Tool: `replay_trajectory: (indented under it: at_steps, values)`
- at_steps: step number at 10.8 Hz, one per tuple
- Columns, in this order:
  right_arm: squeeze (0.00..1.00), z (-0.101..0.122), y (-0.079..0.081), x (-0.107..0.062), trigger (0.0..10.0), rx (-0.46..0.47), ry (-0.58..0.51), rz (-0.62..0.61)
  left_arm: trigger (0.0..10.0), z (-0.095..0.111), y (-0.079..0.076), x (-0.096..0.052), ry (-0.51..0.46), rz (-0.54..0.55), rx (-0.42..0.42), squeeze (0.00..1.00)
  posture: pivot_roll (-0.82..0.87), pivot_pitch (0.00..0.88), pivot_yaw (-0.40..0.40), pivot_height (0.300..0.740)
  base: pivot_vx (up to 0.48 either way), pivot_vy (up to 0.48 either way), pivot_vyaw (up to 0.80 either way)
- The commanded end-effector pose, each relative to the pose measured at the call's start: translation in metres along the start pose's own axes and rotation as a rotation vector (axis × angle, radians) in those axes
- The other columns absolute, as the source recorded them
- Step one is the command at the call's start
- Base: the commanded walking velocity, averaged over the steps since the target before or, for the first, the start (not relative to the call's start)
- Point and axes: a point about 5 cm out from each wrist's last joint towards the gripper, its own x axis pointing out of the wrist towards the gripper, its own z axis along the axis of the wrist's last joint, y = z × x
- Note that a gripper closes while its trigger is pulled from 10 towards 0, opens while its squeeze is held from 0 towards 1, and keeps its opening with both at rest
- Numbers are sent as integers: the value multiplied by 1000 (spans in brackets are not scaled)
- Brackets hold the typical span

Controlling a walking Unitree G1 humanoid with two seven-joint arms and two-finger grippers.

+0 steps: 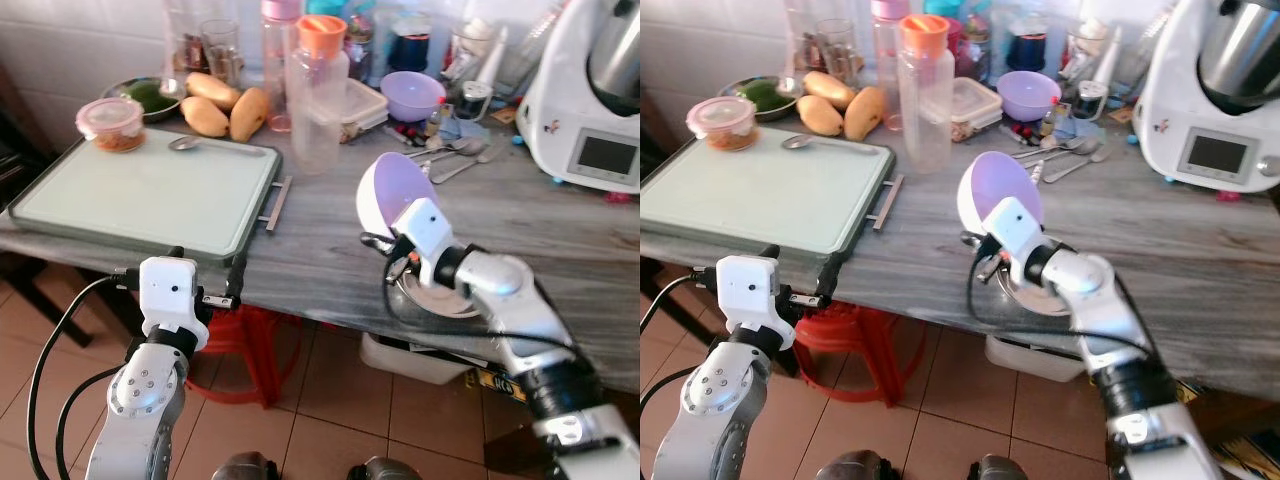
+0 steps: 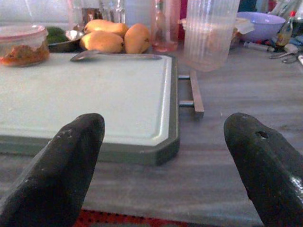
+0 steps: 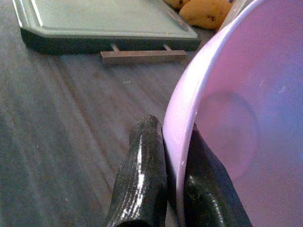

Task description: Setting the table

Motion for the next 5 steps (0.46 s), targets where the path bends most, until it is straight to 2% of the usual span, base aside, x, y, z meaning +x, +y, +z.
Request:
replay_trajectory:
  at_steps: [1,4,5]
  values:
    - [0,4,-4,-1,10000,-41,5,19,10000,3,-1,0,-3,-4,4,0,67,0,-11,740,0,0,0]
    - [0,1,-10,2,10000,-67,22,40,10000,3,-3,0,10,-14,-5,0,72,0,-10,740,0,0,0]
    - [0,0,-9,2,10000,-136,31,72,10000,3,-2,-2,13,-13,-5,0,76,0,-10,740,0,0,0]
